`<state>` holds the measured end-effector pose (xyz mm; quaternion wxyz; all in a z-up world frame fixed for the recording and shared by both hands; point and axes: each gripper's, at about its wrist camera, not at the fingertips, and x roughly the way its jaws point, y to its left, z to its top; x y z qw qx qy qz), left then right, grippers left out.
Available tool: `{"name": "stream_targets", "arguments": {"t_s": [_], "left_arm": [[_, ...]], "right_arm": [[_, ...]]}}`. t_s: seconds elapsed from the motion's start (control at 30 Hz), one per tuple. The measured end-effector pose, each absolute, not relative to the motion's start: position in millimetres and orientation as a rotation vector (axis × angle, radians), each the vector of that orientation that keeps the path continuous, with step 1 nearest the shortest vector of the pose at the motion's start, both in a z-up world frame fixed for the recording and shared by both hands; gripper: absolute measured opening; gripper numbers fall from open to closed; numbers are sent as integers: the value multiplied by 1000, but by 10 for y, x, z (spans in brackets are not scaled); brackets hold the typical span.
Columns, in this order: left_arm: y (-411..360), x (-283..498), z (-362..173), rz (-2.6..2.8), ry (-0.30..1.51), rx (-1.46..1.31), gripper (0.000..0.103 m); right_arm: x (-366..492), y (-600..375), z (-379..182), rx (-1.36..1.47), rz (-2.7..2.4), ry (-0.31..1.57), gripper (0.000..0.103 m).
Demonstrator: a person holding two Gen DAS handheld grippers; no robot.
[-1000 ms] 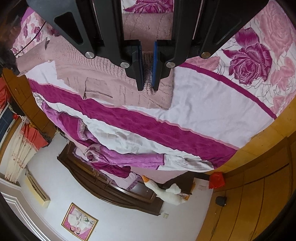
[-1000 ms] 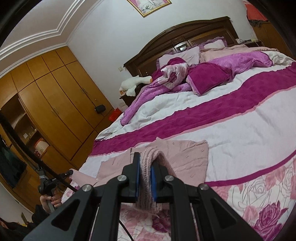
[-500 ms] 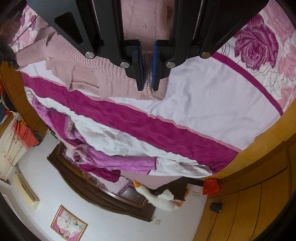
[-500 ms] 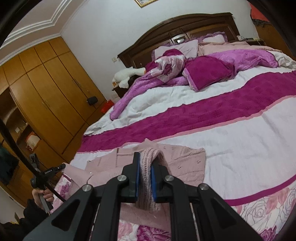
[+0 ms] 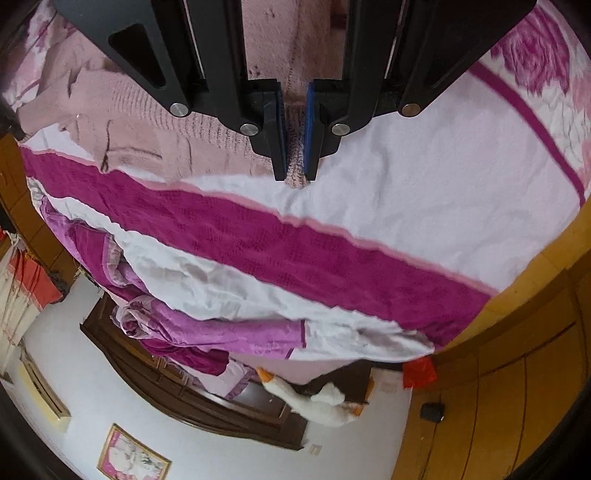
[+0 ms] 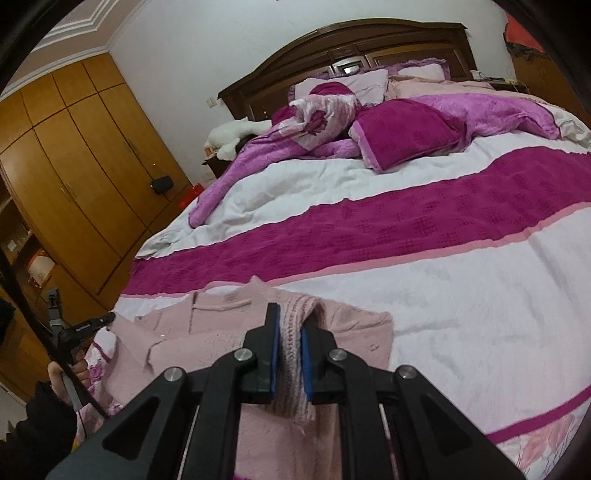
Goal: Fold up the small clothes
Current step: 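Carry the held hem over the cardigan toward the collar with both tools, then open both tools to release the hem onto the folded cardigan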
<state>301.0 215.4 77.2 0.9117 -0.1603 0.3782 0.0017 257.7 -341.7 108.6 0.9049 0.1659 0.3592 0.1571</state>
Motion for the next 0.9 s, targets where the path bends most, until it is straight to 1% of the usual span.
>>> {"name": "stream_targets", "arguments": {"t_s": [0.33, 0.5, 0.63, 0.7, 0.77, 0.9], "left_arm": [[1994, 3275, 576, 50, 789, -182, 0], [2053, 3376, 486, 65, 790, -208, 0], [2126, 3525, 379, 125, 844, -272, 0], [2094, 3580, 357, 133, 856, -258, 0], [2050, 3621, 338, 140, 858, -229, 0], [2051, 3641, 231, 162, 855, -265, 0]], "right_arm": [[2955, -3313, 826, 258, 303, 776, 10], [3106, -3314, 728, 245, 297, 784, 10], [3225, -3250, 689, 175, 291, 793, 10], [3286, -3234, 667, 154, 292, 799, 10], [3319, -3247, 650, 165, 311, 794, 10], [3377, -3373, 558, 274, 367, 778, 10]]}}
